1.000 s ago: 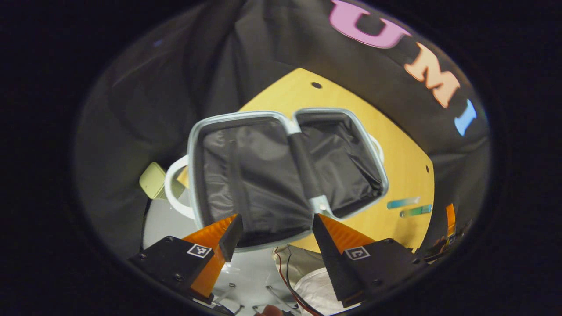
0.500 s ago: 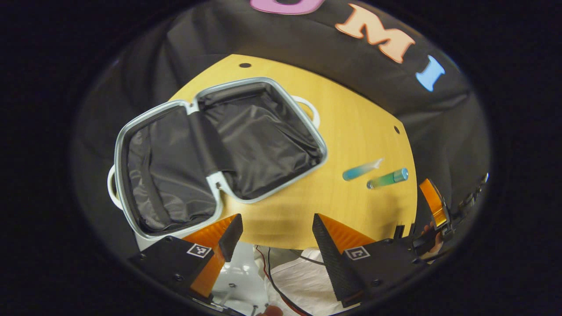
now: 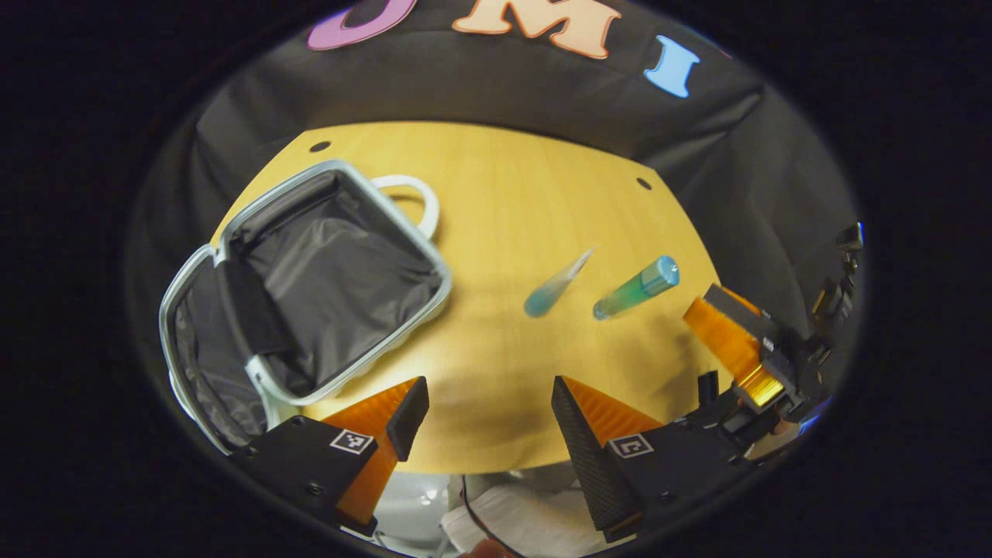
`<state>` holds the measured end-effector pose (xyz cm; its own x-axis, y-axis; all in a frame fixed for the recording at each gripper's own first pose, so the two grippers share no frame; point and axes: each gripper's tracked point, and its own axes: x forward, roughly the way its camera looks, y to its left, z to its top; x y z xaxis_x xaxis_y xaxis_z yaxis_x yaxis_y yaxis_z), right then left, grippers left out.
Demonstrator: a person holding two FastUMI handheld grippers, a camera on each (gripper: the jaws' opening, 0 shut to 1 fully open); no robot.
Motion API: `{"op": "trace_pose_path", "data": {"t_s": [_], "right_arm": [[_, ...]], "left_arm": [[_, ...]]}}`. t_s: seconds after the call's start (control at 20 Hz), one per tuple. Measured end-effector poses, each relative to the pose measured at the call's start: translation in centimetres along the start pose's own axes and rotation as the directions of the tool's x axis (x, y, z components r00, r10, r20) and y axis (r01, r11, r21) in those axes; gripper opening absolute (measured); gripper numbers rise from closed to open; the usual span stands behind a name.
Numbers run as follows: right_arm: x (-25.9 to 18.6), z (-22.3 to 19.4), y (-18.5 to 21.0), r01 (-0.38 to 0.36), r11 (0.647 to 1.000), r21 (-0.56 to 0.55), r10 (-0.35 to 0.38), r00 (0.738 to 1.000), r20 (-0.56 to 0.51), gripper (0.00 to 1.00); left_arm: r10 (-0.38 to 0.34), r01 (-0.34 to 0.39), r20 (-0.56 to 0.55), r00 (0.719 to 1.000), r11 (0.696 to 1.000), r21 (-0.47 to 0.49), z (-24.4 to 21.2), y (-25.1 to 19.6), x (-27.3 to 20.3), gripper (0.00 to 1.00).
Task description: First open the suitcase, pack the skin care products into it, and then close the suitcase.
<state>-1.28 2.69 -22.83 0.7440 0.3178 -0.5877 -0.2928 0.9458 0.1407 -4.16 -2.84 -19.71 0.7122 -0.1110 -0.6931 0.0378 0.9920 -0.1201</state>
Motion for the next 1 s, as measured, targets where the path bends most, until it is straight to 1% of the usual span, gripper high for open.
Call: {"op": "trace_pose_path", "data": {"t_s": [0.05,0.1,0.15,0.2,0.25,0.3,0.4,0.5,0.65,0.7,0.75,0.8,0.85,0.9,0.95,1.0], "right_arm": [[0.2,-0.4,-0.2,-0.006,1.0,-0.004,0.005,1.0,-0.011,0.95],[0.4,-0.8,-0.5,-0.009,1.0,-0.006,0.009,1.0,-0.023,0.98],[0.7,-1.1,-0.7,-0.013,1.0,-0.006,0.013,0.999,-0.032,0.95],[1.0,-1.4,-0.9,-0.019,1.0,-0.003,0.019,0.999,-0.039,0.98],[1.3,-1.8,-1.0,-0.025,1.0,0.001,0.025,0.999,-0.048,0.95],[1.6,-2.2,-1.2,-0.028,1.0,0.003,0.028,0.998,-0.06,0.98],[2.1,-2.9,-1.5,-0.04,0.999,0.001,0.039,0.996,-0.075,0.98],[2.8,-3.7,-1.7,-0.053,0.999,-0.005,0.052,0.995,-0.09,0.98],[3.8,-5.0,-2.3,-0.064,0.998,-0.009,0.063,0.99,-0.125,0.98],[4.1,-5.1,-2.4,-0.068,0.998,-0.009,0.066,0.989,-0.131,0.99],[4.4,-5.2,-2.4,-0.072,0.997,-0.01,0.07,0.988,-0.134,0.94],[4.6,-5.4,-2.5,-0.077,0.997,-0.011,0.074,0.988,-0.137,0.94],[4.9,-5.5,-2.5,-0.081,0.997,-0.013,0.079,0.987,-0.143,0.94],[5.0,-5.8,-2.5,-0.086,0.996,-0.015,0.082,0.985,-0.148,0.94],[5.2,-6.0,-2.5,-0.089,0.996,-0.016,0.086,0.984,-0.154,0.98],[5.5,-6.2,-2.6,-0.093,0.996,-0.015,0.09,0.983,-0.159,0.99]], "left_arm": [[-0.016,0.015,0.037,0.999,1.0,0.017,0.8,-1.3,0.9,0.99],[-0.028,0.026,0.06,0.998,0.999,0.034,0.8,-2.3,1.8,0.94],[-0.033,0.03,0.067,0.997,0.998,0.051,0.8,-3.0,2.5,0.94],[-0.031,0.027,0.067,0.997,0.998,0.06,0.8,-3.2,3.2,0.94],[-0.026,0.022,0.067,0.997,0.998,0.06,0.8,-3.4,4.0,0.94],[-0.014,0.011,0.055,0.998,0.998,0.056,0.5,-3.6,4.9,0.94],[0.011,-0.015,0.074,0.997,0.998,0.053,1.0,-3.6,6.7,0.94],[0.003,-0.007,0.109,0.994,1.0,0.029,1.7,-4.0,7.8,0.94],[0.015,-0.015,0.11,0.994,1.0,-0.005,2.2,-3.6,10.0,0.93],[0.027,-0.026,0.109,0.994,1.0,-0.01,2.1,-3.4,10.5,0.92],[0.032,-0.031,0.109,0.994,0.999,-0.013,2.3,-3.3,11.0,0.89],[0.035,-0.034,0.11,0.993,0.999,-0.017,2.4,-3.3,11.4,0.88],[0.03,-0.028,0.113,0.993,0.999,-0.018,2.6,-3.5,11.8,0.8],[0.027,-0.025,0.109,0.994,1.0,-0.015,2.6,-3.6,12.1,0.77],[0.025,-0.024,0.106,0.994,1.0,-0.011,2.7,-3.8,12.5,0.75],[0.022,-0.021,0.101,0.995,1.0,-0.006,2.7,-3.9,12.8,0.8]]}}
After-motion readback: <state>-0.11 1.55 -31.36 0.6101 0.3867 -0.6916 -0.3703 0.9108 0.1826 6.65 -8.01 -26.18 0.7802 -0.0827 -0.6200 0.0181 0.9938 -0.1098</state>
